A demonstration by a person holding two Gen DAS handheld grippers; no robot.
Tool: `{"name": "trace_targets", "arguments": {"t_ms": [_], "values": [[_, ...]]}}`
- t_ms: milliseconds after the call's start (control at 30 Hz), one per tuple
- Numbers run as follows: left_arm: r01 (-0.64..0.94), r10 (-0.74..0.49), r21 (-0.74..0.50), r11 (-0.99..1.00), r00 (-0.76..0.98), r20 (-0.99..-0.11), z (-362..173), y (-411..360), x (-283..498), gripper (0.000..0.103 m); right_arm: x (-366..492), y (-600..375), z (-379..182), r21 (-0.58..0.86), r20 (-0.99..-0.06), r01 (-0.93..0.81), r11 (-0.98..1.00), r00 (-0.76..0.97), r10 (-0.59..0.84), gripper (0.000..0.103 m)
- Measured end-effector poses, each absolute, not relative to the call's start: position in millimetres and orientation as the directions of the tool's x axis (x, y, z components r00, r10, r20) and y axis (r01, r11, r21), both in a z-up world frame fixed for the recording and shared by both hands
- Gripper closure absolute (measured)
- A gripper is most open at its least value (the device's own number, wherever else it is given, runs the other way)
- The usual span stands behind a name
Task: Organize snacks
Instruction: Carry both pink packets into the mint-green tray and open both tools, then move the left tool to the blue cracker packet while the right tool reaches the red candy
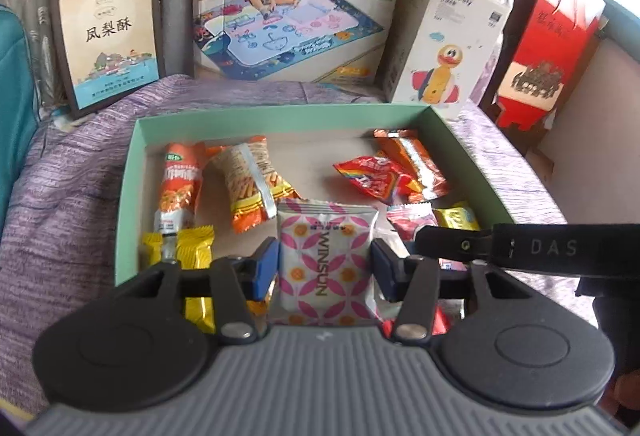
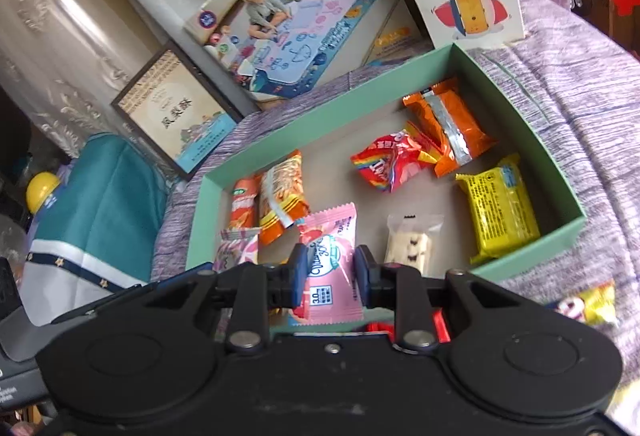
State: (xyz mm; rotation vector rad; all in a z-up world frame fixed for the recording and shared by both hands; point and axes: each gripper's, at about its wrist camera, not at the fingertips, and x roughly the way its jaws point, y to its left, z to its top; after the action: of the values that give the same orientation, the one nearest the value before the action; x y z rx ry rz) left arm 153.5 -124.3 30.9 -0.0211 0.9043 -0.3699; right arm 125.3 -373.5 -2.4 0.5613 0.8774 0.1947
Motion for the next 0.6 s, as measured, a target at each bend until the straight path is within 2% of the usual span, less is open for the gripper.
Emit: {"name": "trace_targets", "arguments": {"t_ms": [100, 133, 167, 233, 267, 300, 333, 367, 400, 600], "values": [[0.307, -0.308, -0.157, 0.939, 0.543, -0.781, 19, -129, 164, 0.052, 136, -375, -14, 0.542, -0.68, 0.07, 0.837, 0.622, 0.388, 0.078], [0.305, -0.299, -0.149, 0.941, 0.538, -0.788, 16, -131, 167, 0.047, 140, -375, -17, 0.543, -0.681, 0.069, 0.837, 0.619, 0.39, 0.076], [0.301, -0.288, -0.139, 0.943, 0.537, -0.793, 13, -132, 169, 0.041, 144, -376, -19, 0.538, -0.685, 0.072, 0.84, 0.618, 0.386, 0.073], [0.287, -0.263, -0.119, 0.951, 0.542, -0.798, 8, -133, 173, 0.009, 147, -375, -21, 0.524, -0.689, 0.069, 0.849, 0.62, 0.375, 0.067], [0.28, -0.255, -0.112, 0.953, 0.548, -0.797, 7, -133, 173, 0.005, 147, -375, -20, 0.521, -0.688, 0.066, 0.851, 0.623, 0.372, 0.058], [0.275, -0.25, -0.109, 0.955, 0.553, -0.795, 7, -132, 173, 0.002, 145, -374, -18, 0.516, -0.685, 0.064, 0.854, 0.629, 0.367, 0.043], [0.275, -0.251, -0.111, 0.955, 0.552, -0.795, 7, -131, 174, 0.001, 144, -374, -17, 0.507, -0.683, 0.064, 0.86, 0.638, 0.356, 0.034], [0.275, -0.255, -0.116, 0.954, 0.548, -0.796, 6, -130, 174, 0.0, 142, -374, -14, 0.494, -0.681, 0.064, 0.867, 0.649, 0.34, 0.019], [0.272, -0.257, -0.122, 0.955, 0.545, -0.798, 5, -128, 175, 0.0, 140, -374, -12, 0.485, -0.677, 0.062, 0.872, 0.658, 0.33, 0.012], [0.259, -0.266, -0.144, 0.955, 0.531, -0.805, 8, -119, 169, 0.0, 130, -371, -2, 0.469, -0.68, 0.054, 0.881, 0.659, 0.322, 0.0]]}}
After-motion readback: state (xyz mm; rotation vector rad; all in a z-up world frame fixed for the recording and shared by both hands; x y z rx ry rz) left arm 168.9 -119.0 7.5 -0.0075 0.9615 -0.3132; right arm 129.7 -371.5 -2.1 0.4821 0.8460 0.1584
